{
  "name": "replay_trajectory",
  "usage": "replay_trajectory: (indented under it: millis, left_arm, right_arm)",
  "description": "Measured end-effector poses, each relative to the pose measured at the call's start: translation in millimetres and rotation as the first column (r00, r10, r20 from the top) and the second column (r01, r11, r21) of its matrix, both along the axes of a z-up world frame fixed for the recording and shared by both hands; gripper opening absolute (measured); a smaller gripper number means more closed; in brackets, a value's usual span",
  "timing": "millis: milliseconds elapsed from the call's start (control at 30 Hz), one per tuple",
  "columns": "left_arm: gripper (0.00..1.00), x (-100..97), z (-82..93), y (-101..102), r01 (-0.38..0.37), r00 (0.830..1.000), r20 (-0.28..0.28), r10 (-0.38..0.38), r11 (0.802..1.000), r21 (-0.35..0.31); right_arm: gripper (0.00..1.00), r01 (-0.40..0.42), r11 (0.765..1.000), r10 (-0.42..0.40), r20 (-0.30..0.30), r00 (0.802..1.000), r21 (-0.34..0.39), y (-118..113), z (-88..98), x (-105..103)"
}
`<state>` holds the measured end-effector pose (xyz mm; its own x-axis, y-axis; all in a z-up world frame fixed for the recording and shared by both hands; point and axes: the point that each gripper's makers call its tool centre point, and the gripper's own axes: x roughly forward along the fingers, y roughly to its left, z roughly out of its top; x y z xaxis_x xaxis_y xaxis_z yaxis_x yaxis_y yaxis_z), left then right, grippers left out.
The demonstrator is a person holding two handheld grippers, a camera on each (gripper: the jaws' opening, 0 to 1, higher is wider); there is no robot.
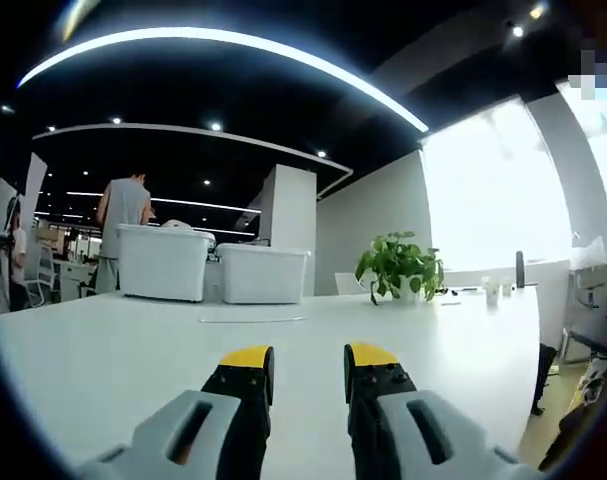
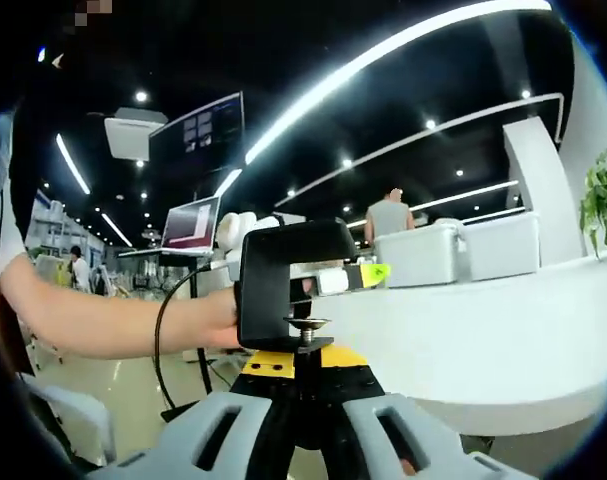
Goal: Clamp the fixed fixture on the desktop, loosen the retaining clip, secure it to the edge of the desk, and tighten the retaining clip.
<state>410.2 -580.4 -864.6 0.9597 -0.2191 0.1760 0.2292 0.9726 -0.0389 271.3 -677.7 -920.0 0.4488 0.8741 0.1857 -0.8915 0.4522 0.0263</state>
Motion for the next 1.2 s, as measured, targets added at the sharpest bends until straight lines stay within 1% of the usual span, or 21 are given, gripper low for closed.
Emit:
replay_trajectory:
  millis: [33, 67, 100, 133, 200, 267, 333, 433, 567, 733, 867, 1033, 1100, 1200]
  left_arm:
    - [0.29, -3.0, 1.2, -1, 0.003, 1.000, 0.003, -0.003, 1.000, -0.005]
    - [0.29, -9.2, 4.1, -6, 0.023, 1.000, 0.017, -0.022, 0.999, -0.024]
    - [0.29, -16.9, 8.8, -10, 0.045, 0.998, 0.050, -0.042, 0.997, -0.062]
    - [0.29, -24.2, 9.2, -12, 0.055, 0.996, 0.071, -0.048, 0.994, -0.092]
    - [0.29, -36.7, -1.3, -15, 0.054, 0.997, 0.068, -0.048, 0.994, -0.092]
    - [0.29, -44.3, -5.4, -15, 0.056, 0.996, 0.076, -0.048, 0.992, -0.113]
    - [0.29, -51.3, -4.4, -14, 0.058, 0.995, 0.091, -0.044, 0.987, -0.150]
    - [0.29, -61.0, 5.1, -10, 0.061, 0.992, 0.124, -0.038, 0.981, -0.186]
    - [0.29, -71.9, 17.1, -6, 0.057, 0.987, 0.158, -0.027, 0.981, -0.188]
    - [0.33, -86.3, 24.4, -5, 0.055, 0.981, 0.195, -0.019, 0.982, -0.181]
    - [0.33, -94.9, 23.9, -8, 0.066, 0.977, 0.210, -0.027, 0.981, -0.183]
    - [0.33, -100.3, 22.6, -9, 0.069, 0.976, 0.215, -0.027, 0.980, -0.188]
    - [0.33, -101.1, 21.5, -10, 0.063, 0.976, 0.215, -0.025, 0.983, -0.175]
    - [0.32, -101.6, 19.6, -11, 0.060, 0.977, 0.211, -0.024, 0.985, -0.164]
  right_arm:
    - [0.04, -0.003, 1.000, 0.003, 0.001, 1.000, -0.002, 0, -2.5, -2]
    - [0.04, -0.005, 1.000, 0.005, 0.003, 1.000, -0.005, -1, -5.0, -3]
    - [0.04, -0.007, 1.000, 0.007, 0.003, 1.000, -0.005, -1, -6.6, -4]
    - [0.04, -0.012, 1.000, 0.012, 0.001, 1.000, -0.005, -2, -9.1, -5]
    - [0.04, -0.022, 1.000, 0.022, -0.004, 1.000, -0.002, -2, -14.1, -6]
    - [0.04, -0.033, 0.999, 0.033, -0.014, 0.999, -0.002, -1, -20.8, -7]
    - [0.04, -0.039, 0.999, 0.039, -0.016, 0.999, -0.006, -1, -25.5, -9]
    - [0.04, -0.055, 0.998, 0.055, -0.021, 0.998, -0.007, 1, -32.2, -11]
    - [0.04, -0.067, 0.998, 0.067, -0.037, 0.997, -0.003, 3, -41.3, -11]
    - [0.04, -0.074, 0.997, 0.073, -0.065, 0.995, -0.003, 5, -54.2, -4]
    - [0.04, -0.080, 0.997, 0.079, -0.085, 0.993, -0.003, 7, -61.3, 1]
    - [0.04, -0.078, 0.997, 0.076, -0.086, 0.993, -0.020, 10, -69.0, 9]
    - [0.04, -0.074, 0.997, 0.072, -0.099, 0.992, -0.017, 10, -72.4, 14]
    - [0.04, -0.075, 0.997, 0.073, -0.098, 0.992, -0.015, 11, -74.7, 17]
